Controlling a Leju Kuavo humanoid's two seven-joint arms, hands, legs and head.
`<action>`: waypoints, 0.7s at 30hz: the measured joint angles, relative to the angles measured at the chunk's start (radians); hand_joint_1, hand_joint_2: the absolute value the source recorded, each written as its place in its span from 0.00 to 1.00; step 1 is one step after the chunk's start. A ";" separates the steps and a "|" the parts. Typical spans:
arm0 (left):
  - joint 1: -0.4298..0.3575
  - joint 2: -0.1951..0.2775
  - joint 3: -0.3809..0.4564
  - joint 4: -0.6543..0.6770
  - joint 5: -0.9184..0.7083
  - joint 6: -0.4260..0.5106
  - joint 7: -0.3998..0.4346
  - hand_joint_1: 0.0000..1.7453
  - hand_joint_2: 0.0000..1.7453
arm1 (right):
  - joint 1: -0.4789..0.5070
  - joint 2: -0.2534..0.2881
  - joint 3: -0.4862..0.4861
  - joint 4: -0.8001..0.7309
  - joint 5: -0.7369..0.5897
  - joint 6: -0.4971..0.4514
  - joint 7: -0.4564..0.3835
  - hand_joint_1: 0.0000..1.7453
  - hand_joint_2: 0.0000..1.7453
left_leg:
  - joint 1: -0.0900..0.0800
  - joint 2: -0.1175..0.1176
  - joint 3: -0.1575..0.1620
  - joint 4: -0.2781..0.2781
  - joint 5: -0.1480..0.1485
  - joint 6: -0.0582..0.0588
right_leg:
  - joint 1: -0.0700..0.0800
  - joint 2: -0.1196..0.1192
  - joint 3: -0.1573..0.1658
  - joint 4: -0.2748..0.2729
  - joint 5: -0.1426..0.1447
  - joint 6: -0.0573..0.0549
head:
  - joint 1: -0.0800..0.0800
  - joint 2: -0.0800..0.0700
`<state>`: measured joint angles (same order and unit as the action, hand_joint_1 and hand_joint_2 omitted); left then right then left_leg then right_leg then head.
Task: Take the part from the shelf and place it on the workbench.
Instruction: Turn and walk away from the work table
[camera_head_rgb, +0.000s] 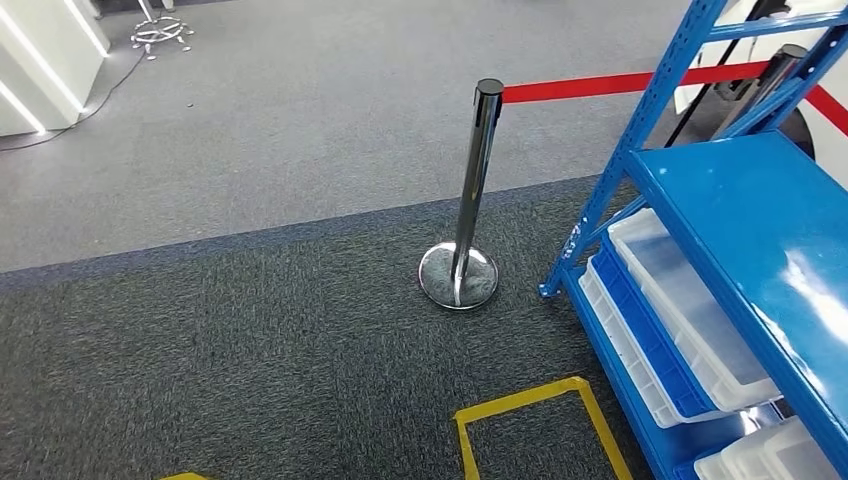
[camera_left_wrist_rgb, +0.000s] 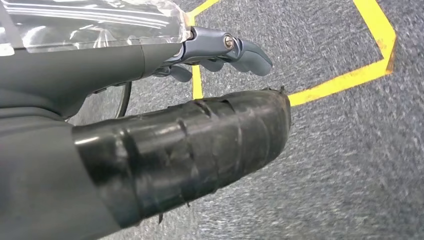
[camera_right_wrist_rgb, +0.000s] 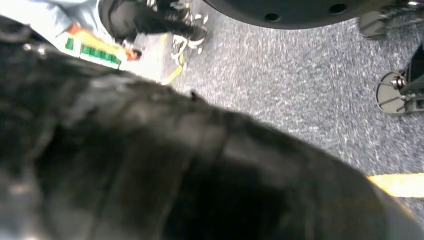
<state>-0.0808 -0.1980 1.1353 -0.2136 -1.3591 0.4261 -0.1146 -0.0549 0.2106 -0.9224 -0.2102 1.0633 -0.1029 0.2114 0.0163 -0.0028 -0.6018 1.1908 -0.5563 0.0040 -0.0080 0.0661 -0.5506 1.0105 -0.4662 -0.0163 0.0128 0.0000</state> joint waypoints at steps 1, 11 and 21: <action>0.001 0.000 0.000 0.000 0.000 0.000 0.000 0.00 0.00 | 0.000 0.000 0.000 0.000 0.001 0.000 0.001 0.00 0.00 | 0.003 -0.023 0.027 -0.066 0.030 0.000 | -0.002 0.012 -0.002 0.006 -0.003 0.005 | 0.000 0.000; 0.000 0.000 0.000 0.000 0.000 0.000 -0.003 0.00 0.00 | -0.001 0.000 0.001 0.000 0.005 0.000 0.002 0.00 0.00 | -0.005 0.012 0.056 -0.167 0.067 0.048 | -0.004 -0.052 -0.117 0.213 -0.111 0.052 | 0.002 0.000; -0.005 -0.004 0.000 0.000 -0.001 -0.001 -0.003 0.00 0.00 | -0.003 -0.004 0.003 0.000 0.010 0.001 0.008 0.00 0.00 | -0.016 0.123 0.068 -0.170 0.057 0.029 | 0.023 -0.129 -0.005 0.009 -0.012 0.008 | 0.002 0.000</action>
<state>-0.0854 -0.2016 1.1353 -0.2136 -1.3601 0.4252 -0.1176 -0.0581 0.2065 -0.9196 -0.2102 1.0730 -0.1015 0.2191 0.0004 0.1201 -0.5341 1.0210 -0.4992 0.0334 0.0149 -0.0630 -0.5552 1.0194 -0.4786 -0.0087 0.0147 0.0000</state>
